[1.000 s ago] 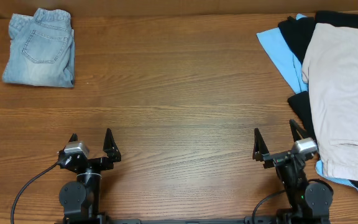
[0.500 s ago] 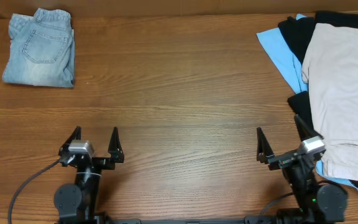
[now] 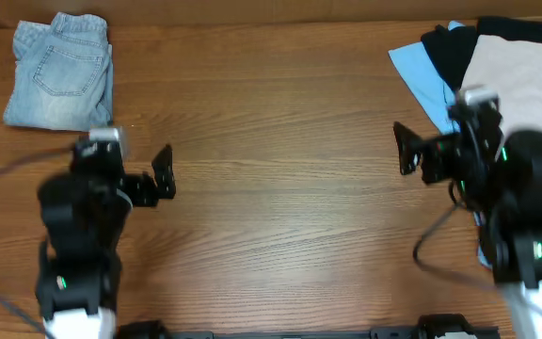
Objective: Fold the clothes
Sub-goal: 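Reach the right gripper into the clothes pile and grasp the beige shorts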
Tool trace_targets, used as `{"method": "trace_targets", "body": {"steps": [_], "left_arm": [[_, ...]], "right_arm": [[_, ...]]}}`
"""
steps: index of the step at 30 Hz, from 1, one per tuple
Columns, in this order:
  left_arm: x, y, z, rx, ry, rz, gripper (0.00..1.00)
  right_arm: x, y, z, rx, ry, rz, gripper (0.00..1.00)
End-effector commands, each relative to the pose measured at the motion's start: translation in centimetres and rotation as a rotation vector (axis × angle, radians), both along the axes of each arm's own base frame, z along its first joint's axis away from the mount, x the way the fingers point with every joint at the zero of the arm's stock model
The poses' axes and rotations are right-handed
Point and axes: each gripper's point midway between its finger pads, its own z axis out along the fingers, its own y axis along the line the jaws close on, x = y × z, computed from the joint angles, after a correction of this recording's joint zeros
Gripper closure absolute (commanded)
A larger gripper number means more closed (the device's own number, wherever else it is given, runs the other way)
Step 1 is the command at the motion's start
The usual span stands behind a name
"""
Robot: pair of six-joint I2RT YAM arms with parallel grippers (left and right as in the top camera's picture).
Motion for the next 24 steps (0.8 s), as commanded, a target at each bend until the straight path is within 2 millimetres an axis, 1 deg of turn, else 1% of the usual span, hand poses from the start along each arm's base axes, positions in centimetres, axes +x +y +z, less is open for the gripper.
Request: {"method": "trace_targets", "body": {"steps": [1,2,3,4,6,7,8,9,10,11,12,13,14,15,16,19,20,21,22,24], "left_arm": [[2.9,0.1,-0.9,0.016,0.122,-0.043,0.00],[3.6,0.2,-1.8,0.010,0.155,-0.043,0.00],[4.6,0.3,-3.1,0.005,0.188,-0.044,0.00],[5.4,0.4,-4.7,-0.003,0.229,-0.044,0.00],[6.0,0.4,-8.1,-0.039,0.330,-0.039,0.00],[6.4,0.3,-10.1,-0.064,0.391,-0.028,0.00],[6.7,0.3,-11.6,-0.085,0.430,-0.019,0.00],[7.2,0.2,-13.3,-0.108,0.465,-0.015,0.00],[7.6,0.0,-14.6,-0.127,0.491,-0.023,0.00],[7.9,-0.4,-15.8,-0.149,0.512,-0.042,0.00],[8.2,-1.1,-17.1,-0.185,0.535,-0.077,0.00],[8.3,-1.6,-17.7,-0.207,0.545,-0.103,0.00],[8.4,-2.1,-18.3,-0.232,0.551,-0.126,0.01],[8.7,-2.5,-18.5,-0.250,0.548,-0.145,0.02],[8.8,-2.6,-18.5,-0.257,0.541,-0.153,0.03],[9.2,-2.6,-18.2,-0.253,0.521,-0.156,0.03],[9.3,-2.6,-18.2,-0.252,0.517,-0.156,0.03],[9.3,-2.6,-18.2,-0.252,0.518,-0.156,0.03],[9.3,-2.6,-18.2,-0.252,0.518,-0.156,0.02],[9.3,-2.5,-18.2,-0.249,0.518,-0.153,0.00]], "right_arm": [[2.8,1.9,0.0,0.041,0.045,0.092,0.00],[3.3,2.2,-0.6,0.053,0.067,0.107,0.00],[3.8,2.5,-1.8,0.063,0.103,0.121,0.00],[4.4,2.6,-3.2,0.067,0.141,0.126,0.00],[5.6,2.7,-5.1,0.067,0.185,0.124,0.00],[6.2,2.5,-6.1,0.064,0.209,0.113,0.00],[6.5,2.1,-6.7,0.060,0.222,0.101,0.00],[7.3,1.0,-7.7,0.057,0.246,0.041,0.00],[7.8,0.2,-8.2,0.062,0.258,-0.004,0.00],[8.5,-1.7,-8.9,0.069,0.275,-0.108,0.00],[9.2,-4.6,-9.4,0.080,0.286,-0.253,0.00],[9.4,-6.5,-9.7,0.085,0.288,-0.341,0.00],[9.5,-10.5,-10.0,0.099,0.285,-0.521,0.00],[9.2,-13.8,-10.0,0.119,0.274,-0.654,0.00],[8.8,-16.5,-9.9,0.146,0.261,-0.754,0.00],[8.1,-22.1,-9.4,0.210,0.210,-0.872,0.00],[6.5,-26.3,-9.6,0.229,0.195,-0.968,0.00],[4.4,-30.0,-10.3,0.246,0.208,-1.069,0.00],[3.1,-31.6,-10.8,0.259,0.218,-1.120,0.00],[-0.5,-35.5,-12.6,0.306,0.267,-1.259,0.00]]}}
